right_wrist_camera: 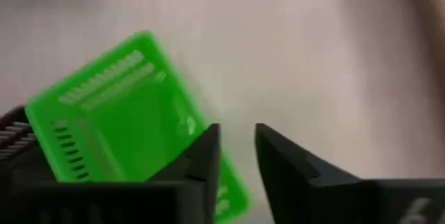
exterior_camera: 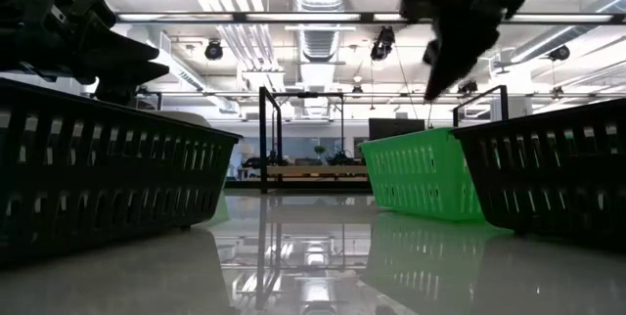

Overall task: Stack baskets on shelf by color
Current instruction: Put the bottom right green bin on the shelf

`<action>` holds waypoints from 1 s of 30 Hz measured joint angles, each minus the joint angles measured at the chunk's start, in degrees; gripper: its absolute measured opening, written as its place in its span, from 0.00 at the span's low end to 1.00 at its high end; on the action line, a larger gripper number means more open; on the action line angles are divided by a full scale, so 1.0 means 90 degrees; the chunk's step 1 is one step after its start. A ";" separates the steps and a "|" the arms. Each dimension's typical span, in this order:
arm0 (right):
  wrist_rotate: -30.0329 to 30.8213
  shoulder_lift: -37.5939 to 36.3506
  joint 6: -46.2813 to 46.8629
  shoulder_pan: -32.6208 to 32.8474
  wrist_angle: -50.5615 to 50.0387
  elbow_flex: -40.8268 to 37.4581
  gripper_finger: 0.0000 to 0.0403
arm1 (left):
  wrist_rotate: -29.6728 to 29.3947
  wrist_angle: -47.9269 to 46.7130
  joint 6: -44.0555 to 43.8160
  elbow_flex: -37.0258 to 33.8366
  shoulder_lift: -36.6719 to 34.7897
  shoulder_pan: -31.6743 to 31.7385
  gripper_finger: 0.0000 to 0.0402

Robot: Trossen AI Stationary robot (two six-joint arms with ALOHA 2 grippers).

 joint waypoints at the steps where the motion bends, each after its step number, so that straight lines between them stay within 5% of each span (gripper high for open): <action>1: -0.0133 0.0253 0.0076 0.0076 -0.0160 0.0299 0.27 | 0.0000 0.0002 0.0000 0.0000 -0.0001 0.0000 0.38; 7: -0.0478 0.1470 0.0939 0.0696 -0.0714 0.1853 0.48 | 0.0000 -0.0002 0.0000 0.0000 0.0000 0.0000 0.38; 12: -0.0432 0.2455 0.1776 0.1187 -0.0743 0.2717 0.55 | 0.0002 0.0002 0.0000 0.0000 0.0000 0.0000 0.38; 23: 0.0743 0.3795 0.2576 0.1653 -0.2016 0.3653 0.53 | 0.0001 0.0002 0.0000 0.0000 0.0000 0.0001 0.38; 30: 0.0692 0.4273 0.2280 0.1646 -0.1991 0.3718 0.37 | 0.0002 0.0002 0.0000 0.0000 0.0000 0.0002 0.38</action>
